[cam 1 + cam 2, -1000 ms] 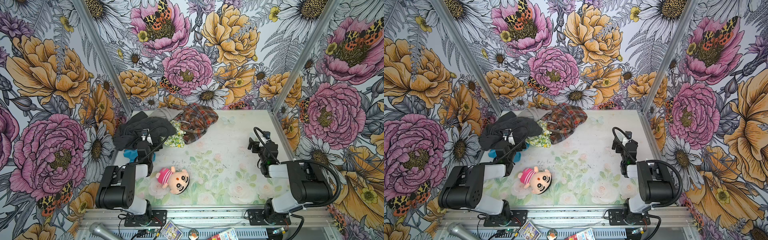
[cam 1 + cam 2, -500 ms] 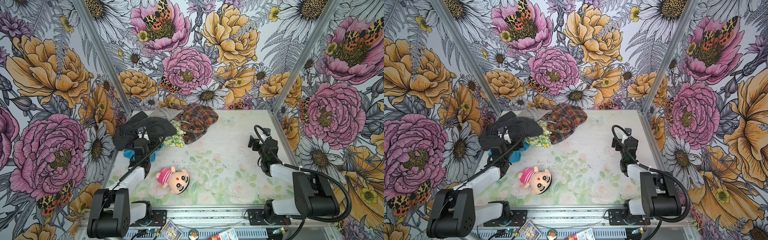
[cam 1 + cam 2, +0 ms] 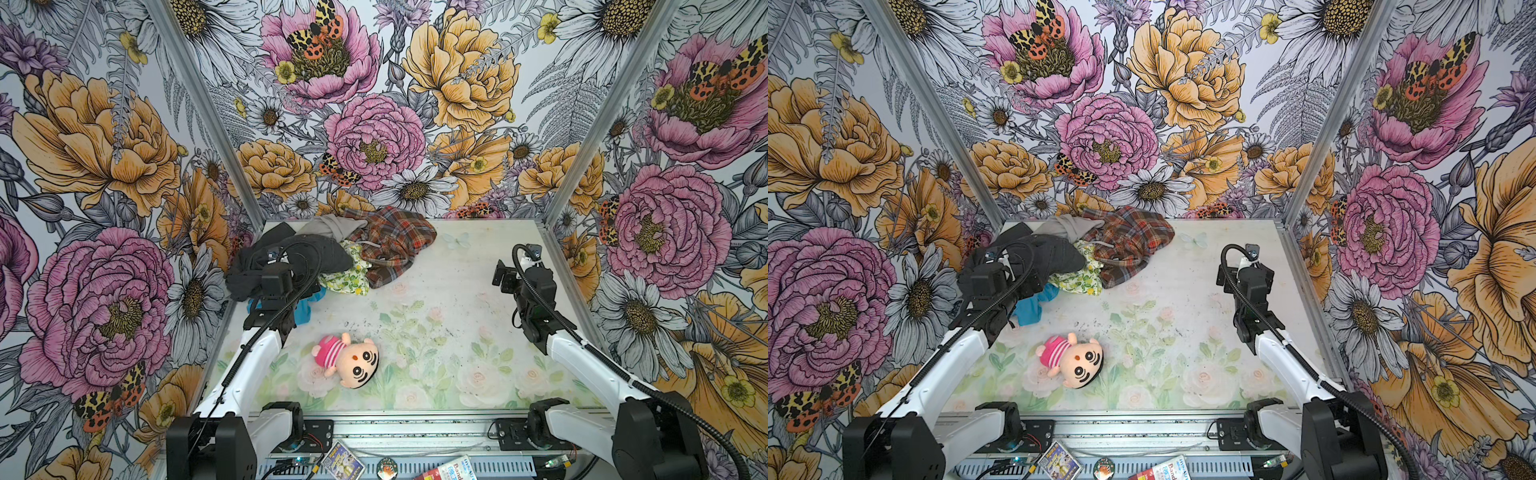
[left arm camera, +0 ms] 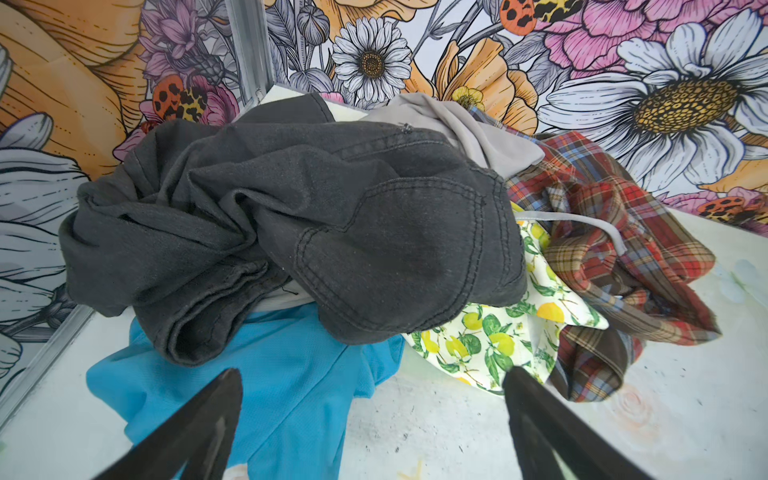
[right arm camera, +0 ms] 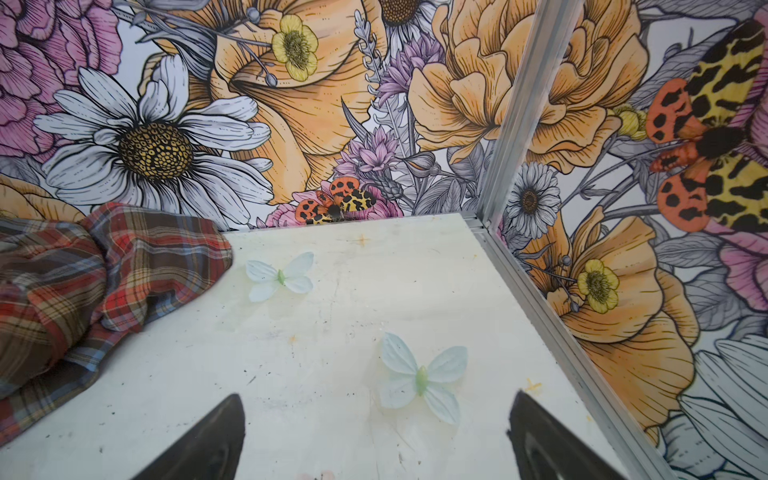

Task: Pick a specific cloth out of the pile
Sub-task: 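Move the left gripper to the teal shirt while the right gripper reaches toward the pile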

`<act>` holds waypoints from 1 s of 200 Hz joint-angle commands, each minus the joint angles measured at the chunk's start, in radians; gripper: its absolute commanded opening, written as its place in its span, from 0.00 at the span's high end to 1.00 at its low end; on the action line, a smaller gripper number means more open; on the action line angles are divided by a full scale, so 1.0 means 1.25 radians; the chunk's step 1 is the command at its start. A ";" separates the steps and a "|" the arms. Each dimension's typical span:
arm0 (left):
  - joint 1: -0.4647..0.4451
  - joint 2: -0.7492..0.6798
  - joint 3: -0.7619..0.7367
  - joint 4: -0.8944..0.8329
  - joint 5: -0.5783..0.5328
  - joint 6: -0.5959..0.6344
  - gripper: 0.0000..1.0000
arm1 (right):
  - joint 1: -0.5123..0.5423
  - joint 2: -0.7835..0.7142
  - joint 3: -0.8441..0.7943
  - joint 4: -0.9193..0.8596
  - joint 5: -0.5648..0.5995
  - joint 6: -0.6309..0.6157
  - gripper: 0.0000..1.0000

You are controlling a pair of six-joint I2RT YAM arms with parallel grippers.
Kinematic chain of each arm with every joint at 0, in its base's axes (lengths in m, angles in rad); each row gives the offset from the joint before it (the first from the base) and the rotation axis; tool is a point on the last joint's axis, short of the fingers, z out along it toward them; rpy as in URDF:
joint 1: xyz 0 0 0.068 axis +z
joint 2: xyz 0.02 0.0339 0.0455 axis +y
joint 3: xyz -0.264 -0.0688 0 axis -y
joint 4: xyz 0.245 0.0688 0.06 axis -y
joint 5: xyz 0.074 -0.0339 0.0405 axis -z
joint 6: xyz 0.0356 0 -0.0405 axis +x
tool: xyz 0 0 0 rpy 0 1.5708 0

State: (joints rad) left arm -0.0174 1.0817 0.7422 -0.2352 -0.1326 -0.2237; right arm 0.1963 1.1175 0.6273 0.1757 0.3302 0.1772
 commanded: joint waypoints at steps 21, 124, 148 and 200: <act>-0.005 -0.004 0.073 -0.183 0.082 -0.084 0.01 | 0.135 -0.006 0.112 -0.191 0.067 0.127 0.00; -0.004 -0.077 0.057 -0.327 0.163 -0.220 0.01 | 0.416 0.291 0.375 -0.202 -0.086 0.141 0.05; 0.007 -0.076 0.043 -0.343 0.161 -0.244 0.01 | 0.443 0.338 0.412 -0.201 -0.130 0.124 0.05; 0.076 -0.038 0.022 -0.351 0.194 -0.297 0.02 | 0.474 0.382 0.439 -0.203 -0.223 0.044 0.06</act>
State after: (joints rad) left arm 0.0288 1.0180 0.7918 -0.6559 0.0700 -0.5373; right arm 0.7807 1.5806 1.1431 -0.0738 0.1322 0.2962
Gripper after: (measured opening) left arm 0.982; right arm 0.939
